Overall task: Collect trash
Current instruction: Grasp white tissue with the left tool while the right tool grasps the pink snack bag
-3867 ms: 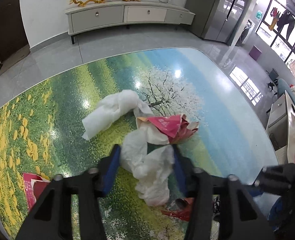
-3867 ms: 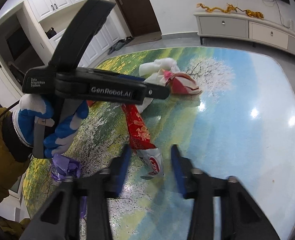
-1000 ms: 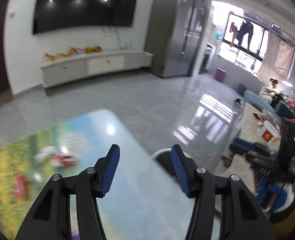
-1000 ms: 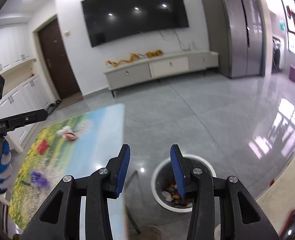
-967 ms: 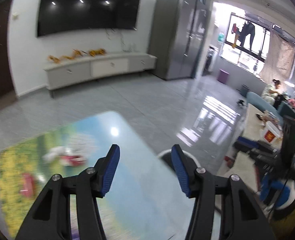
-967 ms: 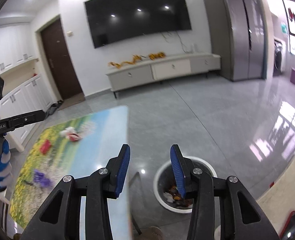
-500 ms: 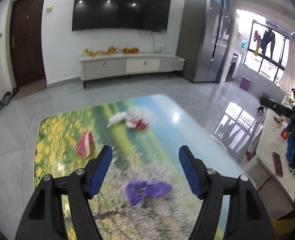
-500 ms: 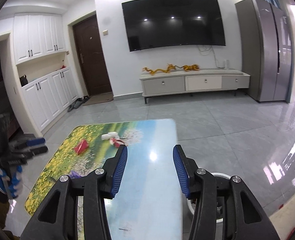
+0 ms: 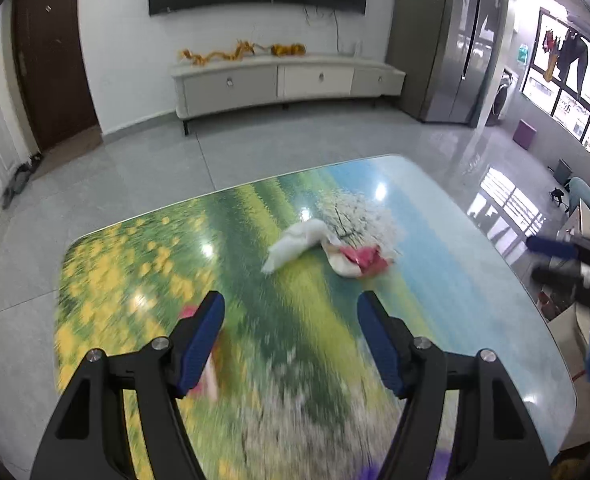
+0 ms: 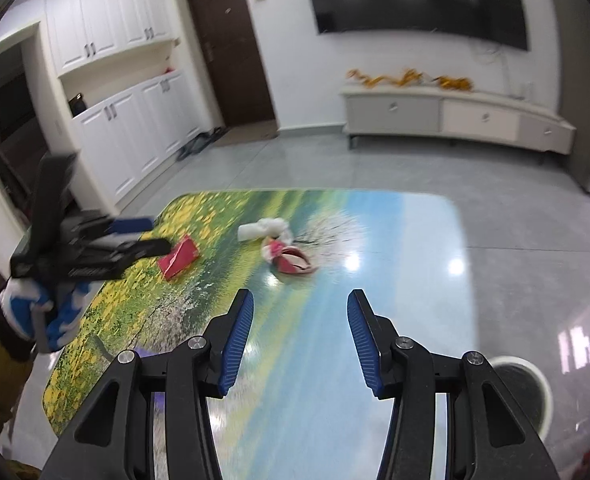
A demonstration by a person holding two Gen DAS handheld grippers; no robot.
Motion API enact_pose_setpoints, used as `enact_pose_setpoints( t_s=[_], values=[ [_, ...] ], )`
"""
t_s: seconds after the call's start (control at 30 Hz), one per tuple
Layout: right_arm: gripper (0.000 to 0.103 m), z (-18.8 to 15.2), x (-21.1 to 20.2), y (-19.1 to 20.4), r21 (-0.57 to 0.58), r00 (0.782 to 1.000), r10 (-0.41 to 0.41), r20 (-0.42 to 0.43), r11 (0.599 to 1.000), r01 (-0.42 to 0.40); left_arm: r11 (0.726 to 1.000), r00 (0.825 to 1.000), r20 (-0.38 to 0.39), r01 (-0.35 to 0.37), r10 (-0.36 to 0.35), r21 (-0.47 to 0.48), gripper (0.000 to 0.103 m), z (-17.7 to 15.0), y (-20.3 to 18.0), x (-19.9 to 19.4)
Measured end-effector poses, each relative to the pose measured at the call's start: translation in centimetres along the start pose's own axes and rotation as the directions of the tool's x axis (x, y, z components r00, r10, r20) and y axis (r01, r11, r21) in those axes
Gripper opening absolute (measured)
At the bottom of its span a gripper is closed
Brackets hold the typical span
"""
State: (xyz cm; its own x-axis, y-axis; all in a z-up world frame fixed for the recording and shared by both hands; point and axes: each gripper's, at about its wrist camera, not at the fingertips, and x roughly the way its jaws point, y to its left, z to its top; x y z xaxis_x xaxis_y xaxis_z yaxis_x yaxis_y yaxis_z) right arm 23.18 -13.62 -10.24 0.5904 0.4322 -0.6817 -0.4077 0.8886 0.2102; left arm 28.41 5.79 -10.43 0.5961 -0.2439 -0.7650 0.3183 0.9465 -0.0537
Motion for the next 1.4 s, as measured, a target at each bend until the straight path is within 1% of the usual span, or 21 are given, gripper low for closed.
enact_pose_setpoints(
  t_s=[0.03, 0.13, 0.17, 0.2, 0.3, 0.37, 0.47, 0.53, 0.67, 0.7, 0.73, 0.8, 0.87, 0.93, 1.03, 1.17, 1.27, 1.3, 1.33, 1.37, 1.4],
  values=[
    [0.048, 0.2, 1.3, 0.0, -0.007, 1.000, 0.017, -0.014, 1.000, -0.018, 1.000, 1.000, -0.017, -0.004, 0.004, 0.014, 0.067, 0.9, 0.1, 1.7],
    [0.048, 0.8, 5.1, 0.1, -0.051, 0.996, 0.069, -0.060, 0.996, -0.072, 0.998, 0.998, -0.066, 0.004, 0.000, 0.061, 0.067, 2.3, -0.2, 4.9],
    [0.048, 0.9, 6.1, 0.1, -0.077, 0.994, 0.084, -0.074, 0.993, -0.090, 0.996, 0.997, -0.080, -0.003, 0.010, 0.094, 0.067, 2.7, -0.4, 6.1],
    [0.049, 1.0, 6.7, 0.1, -0.099, 0.992, 0.095, -0.084, 0.990, -0.103, 0.993, 0.996, -0.090, -0.007, 0.018, 0.121, 0.067, 3.0, -0.6, 6.9],
    [0.049, 1.4, 8.6, 0.0, -0.162, 0.987, 0.112, -0.114, 0.978, -0.130, 0.980, 0.991, -0.136, 0.019, 0.009, 0.200, 0.067, 3.6, -1.0, 9.2],
    [0.053, 1.7, 9.9, -0.2, -0.194, 0.984, 0.118, -0.134, 0.971, -0.143, 0.970, 0.988, -0.155, 0.023, 0.016, 0.243, 0.067, 3.8, -0.9, 10.6],
    [0.054, 2.1, 11.4, -0.4, -0.231, 0.981, 0.123, -0.153, 0.960, -0.156, 0.966, 0.984, -0.176, 0.058, -0.014, 0.250, 0.067, 4.0, -0.4, 11.8],
    [0.058, 2.4, 12.2, -0.5, -0.255, 0.980, 0.123, -0.158, 0.954, -0.161, 0.967, 0.982, -0.183, 0.084, -0.039, 0.241, 0.067, 4.1, 0.2, 12.4],
    [0.058, 3.2, 13.8, -0.8, -0.260, 0.976, 0.142, -0.163, 0.949, -0.181, 0.965, 0.983, -0.175, 0.103, -0.060, 0.243, 0.065, 4.0, 0.6, 13.0],
    [0.058, 3.3, 14.1, -0.9, -0.256, 0.975, 0.152, -0.164, 0.948, -0.191, 0.965, 0.983, -0.171, 0.112, -0.071, 0.239, 0.061, 4.0, 0.7, 13.0],
    [0.058, 3.4, 14.4, -0.7, -0.253, 0.973, 0.162, -0.165, 0.946, -0.200, 0.965, 0.982, -0.170, 0.123, -0.084, 0.233, 0.055, 4.0, 0.8, 13.0],
    [0.058, 3.4, 14.6, -0.2, -0.259, 0.969, 0.182, -0.167, 0.940, -0.222, 0.963, 0.980, -0.170, 0.141, -0.103, 0.229, 0.048, 4.2, 0.7, 13.1],
    [0.058, 3.2, 14.9, 0.7, -0.285, 0.969, 0.178, -0.170, 0.933, -0.221, 0.960, 0.980, -0.167, 0.147, -0.108, 0.238, 0.040, 4.3, 0.4, 12.9],
    [0.056, 3.1, 14.9, 0.9, -0.283, 0.969, 0.179, -0.171, 0.933, -0.222, 0.959, 0.980, -0.167, 0.148, -0.109, 0.242, 0.023, 4.3, 0.1, 12.8],
    [0.056, 2.9, 14.7, 0.9, -0.267, 0.969, 0.187, -0.163, 0.937, -0.225, 0.957, 0.976, -0.176, 0.166, -0.126, 0.237, 0.018, 4.0, -0.1, 12.5],
    [0.056, 2.6, 14.2, 0.9, -0.268, 0.970, 0.181, -0.165, 0.938, -0.221, 0.954, 0.975, -0.174, 0.182, -0.142, 0.239, 0.017, 3.3, -0.6, 11.7],
    [0.049, 2.5, 14.4, 0.8, -0.262, 0.971, 0.166, -0.171, 0.943, -0.207, 0.959, 0.977, -0.162, 0.176, -0.142, 0.222, 0.017, 3.0, -0.5, 11.2],
    [0.043, 2.5, 14.5, 0.8, -0.260, 0.972, 0.156, -0.173, 0.945, -0.198, 0.961, 0.977, -0.156, 0.175, -0.143, 0.215, 0.016, 2.9, -0.4, 11.0],
    [0.036, 2.5, 14.6, 0.8, -0.260, 0.973, 0.148, -0.177, 0.946, -0.192, 0.963, 0.978, -0.149, 0.173, -0.144, 0.205, 0.016, 2.8, -0.3, 10.6],
    [0.033, 2.4, 14.8, 0.8, -0.257, 0.974, 0.134, -0.182, 0.950, -0.179, 0.966, 0.979, -0.142, 0.170, -0.144, 0.194, 0.016, 2.7, 0.0, 10.2],
    [0.032, 2.3, 14.7, 0.8, -0.251, 0.974, 0.133, -0.182, 0.952, -0.177, 0.969, 0.980, -0.137, 0.165, -0.141, 0.185, 0.016, 2.5, 0.2, 9.8]
  ],
)
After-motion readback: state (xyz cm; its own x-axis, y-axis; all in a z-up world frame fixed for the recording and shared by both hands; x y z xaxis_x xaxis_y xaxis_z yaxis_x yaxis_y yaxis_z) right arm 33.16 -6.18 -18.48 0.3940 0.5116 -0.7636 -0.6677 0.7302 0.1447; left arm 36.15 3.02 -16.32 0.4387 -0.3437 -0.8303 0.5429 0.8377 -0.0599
